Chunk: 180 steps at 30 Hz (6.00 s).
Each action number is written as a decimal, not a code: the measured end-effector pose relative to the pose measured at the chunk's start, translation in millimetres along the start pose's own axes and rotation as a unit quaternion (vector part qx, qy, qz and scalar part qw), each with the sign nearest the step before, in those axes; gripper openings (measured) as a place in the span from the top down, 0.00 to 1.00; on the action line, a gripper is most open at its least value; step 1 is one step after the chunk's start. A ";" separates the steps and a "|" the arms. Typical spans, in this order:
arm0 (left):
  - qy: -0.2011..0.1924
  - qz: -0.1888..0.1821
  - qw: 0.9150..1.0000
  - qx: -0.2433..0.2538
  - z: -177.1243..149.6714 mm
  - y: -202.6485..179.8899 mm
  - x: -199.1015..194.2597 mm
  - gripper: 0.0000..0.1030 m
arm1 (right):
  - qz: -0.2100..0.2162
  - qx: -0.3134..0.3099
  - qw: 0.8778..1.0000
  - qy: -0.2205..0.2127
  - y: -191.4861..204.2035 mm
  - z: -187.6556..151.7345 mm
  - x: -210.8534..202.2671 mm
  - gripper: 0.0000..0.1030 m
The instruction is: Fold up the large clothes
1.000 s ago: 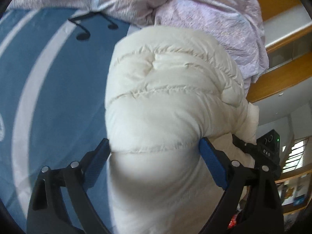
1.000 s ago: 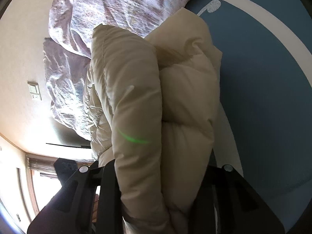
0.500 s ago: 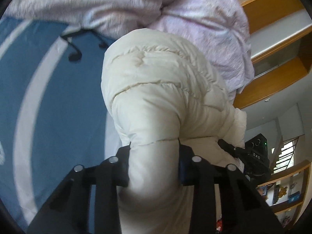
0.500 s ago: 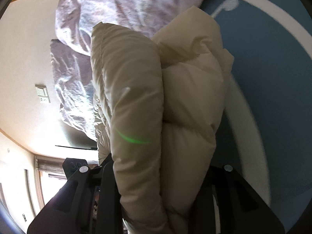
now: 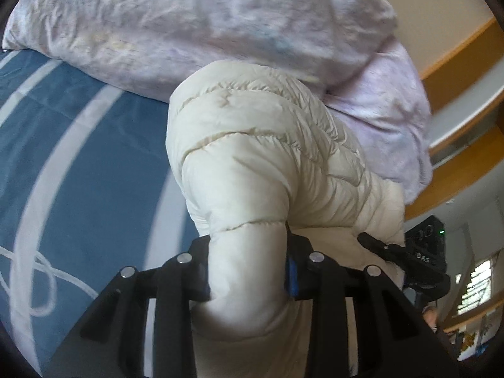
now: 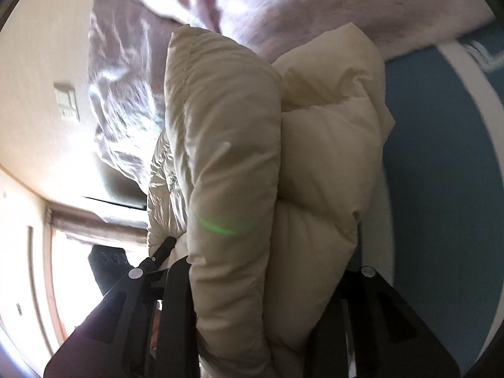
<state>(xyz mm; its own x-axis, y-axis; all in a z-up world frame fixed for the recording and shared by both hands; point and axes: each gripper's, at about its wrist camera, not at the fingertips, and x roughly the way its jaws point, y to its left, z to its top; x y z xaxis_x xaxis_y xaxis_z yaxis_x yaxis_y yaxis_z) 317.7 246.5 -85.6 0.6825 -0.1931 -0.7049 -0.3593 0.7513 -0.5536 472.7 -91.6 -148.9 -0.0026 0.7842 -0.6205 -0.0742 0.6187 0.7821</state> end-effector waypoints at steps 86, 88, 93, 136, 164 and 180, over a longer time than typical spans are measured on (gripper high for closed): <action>-0.110 0.200 0.961 0.155 -56.0 -62.7 -53.4 0.03 | -0.324 -0.202 0.916 -0.125 86.8 -90.1 -34.9 0.04; -0.105 0.191 0.965 0.148 -65.8 -64.1 -61.4 0.03 | -0.320 -0.198 0.918 -0.123 87.5 -104.6 -42.1 0.04; -0.096 0.178 0.968 0.148 -97.3 -70.9 -82.2 0.03 | -0.305 -0.192 0.926 -0.113 92.8 -137.8 -56.0 0.04; -0.045 0.084 0.985 0.144 -231.3 -84.1 -162.4 0.03 | -0.225 -0.176 0.953 -0.102 117.2 -285.6 -104.0 0.04; -0.042 0.071 0.987 0.141 -232.6 -88.9 -158.5 0.03 | -0.212 -0.183 0.954 -0.108 123.0 -288.9 -102.5 0.04; -0.040 0.078 0.985 0.147 -229.2 -88.6 -154.2 0.03 | -0.213 -0.181 0.954 -0.107 123.1 -287.4 -100.4 0.04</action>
<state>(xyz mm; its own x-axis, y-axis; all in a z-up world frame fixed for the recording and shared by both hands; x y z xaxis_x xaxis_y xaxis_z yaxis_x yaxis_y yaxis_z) 98.5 65.0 -29.5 0.6852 -0.0190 -0.7281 -0.2720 0.9207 -0.2800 177.3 -108.0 -6.7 0.3048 0.4807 -0.8222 -0.3632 0.8567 0.3663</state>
